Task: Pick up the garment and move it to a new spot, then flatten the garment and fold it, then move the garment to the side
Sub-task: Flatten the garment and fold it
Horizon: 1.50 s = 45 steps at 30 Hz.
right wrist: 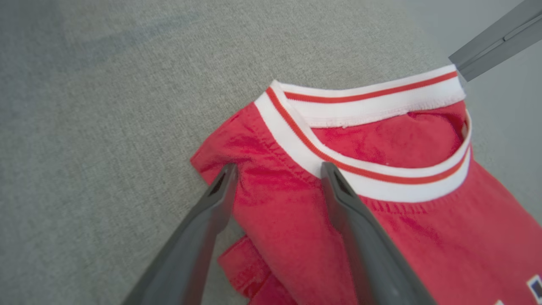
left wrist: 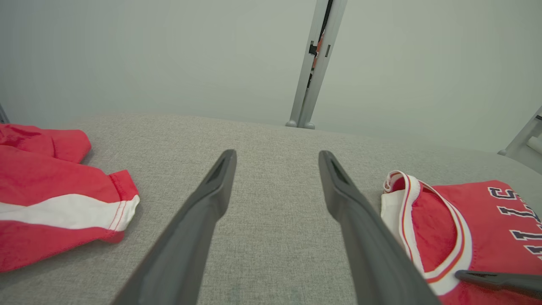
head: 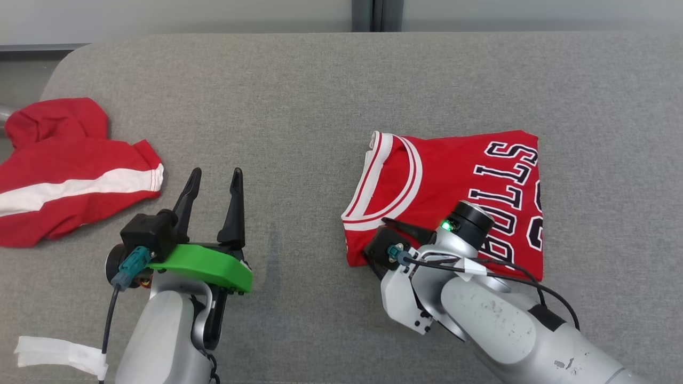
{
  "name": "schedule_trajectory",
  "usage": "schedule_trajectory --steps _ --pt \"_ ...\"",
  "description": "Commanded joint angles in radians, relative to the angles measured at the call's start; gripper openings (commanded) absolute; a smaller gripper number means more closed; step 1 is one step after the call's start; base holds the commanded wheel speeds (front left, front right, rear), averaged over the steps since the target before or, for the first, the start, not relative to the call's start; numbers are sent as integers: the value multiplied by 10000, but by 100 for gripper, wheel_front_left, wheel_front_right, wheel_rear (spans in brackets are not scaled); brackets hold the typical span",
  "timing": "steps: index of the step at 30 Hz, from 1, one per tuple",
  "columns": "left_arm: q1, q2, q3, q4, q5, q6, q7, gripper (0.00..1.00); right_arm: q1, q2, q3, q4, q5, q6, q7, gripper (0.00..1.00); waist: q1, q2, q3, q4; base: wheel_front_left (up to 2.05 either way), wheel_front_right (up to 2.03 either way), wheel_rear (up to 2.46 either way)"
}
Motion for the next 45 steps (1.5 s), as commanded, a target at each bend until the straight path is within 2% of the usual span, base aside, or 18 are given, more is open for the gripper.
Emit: schedule_trajectory --steps 1,3,4,5,12,24,32,36,42,43,44,45 --pt "-98 25 -26 -2 -100 -21 -31 100 -89 94 30 260 -23 -3 -148 100 0 0 21 53 0 0 0" --pt "-109 25 -34 14 -116 -21 -31 100 -207 180 25 552 23 -3 -267 100 0 0 36 99 0 0 0" --pt "-120 25 -36 17 -124 -21 -31 100 -235 233 -12 649 60 -3 -325 54 0 0 44 114 0 0 0" --pt "-131 25 -30 14 -127 -21 -31 100 -239 286 -34 749 72 -3 -368 0 0 0 51 127 0 0 0" --pt "-54 25 143 11 -32 -21 -31 100 -218 358 272 1032 323 -3 -346 0 0 0 30 34 0 0 0" --pt "70 25 126 58 -51 -21 -31 100 115 -33 1091 315 1061 -3 -210 0 0 0 -194 -141 0 0 0" --pt "192 25 223 65 7 -21 -31 100 900 -962 1427 -1343 1651 -3 592 0 0 0 -267 -172 0 0 0" --pt "251 25 269 58 38 -21 -31 100 1318 -1367 1199 -2219 1786 -3 999 0 0 0 -299 -223 0 0 0" --pt "239 26 271 69 57 -21 -31 100 1788 -1588 693 -3119 1831 -3 1336 0 0 0 -338 -300 0 0 0" --pt "233 26 258 67 52 -21 -31 100 1845 -1604 669 -3255 1809 -3 1343 13 0 0 -345 -300 0 0 0" --pt "233 26 267 69 56 -21 -31 100 1952 -1616 559 -3395 1877 -3 1368 100 0 0 -353 -309 0 0 0" --pt "238 26 279 69 64 -21 -31 100 1997 -1621 478 -3528 1896 -3 1342 100 0 0 -361 -319 0 0 0"
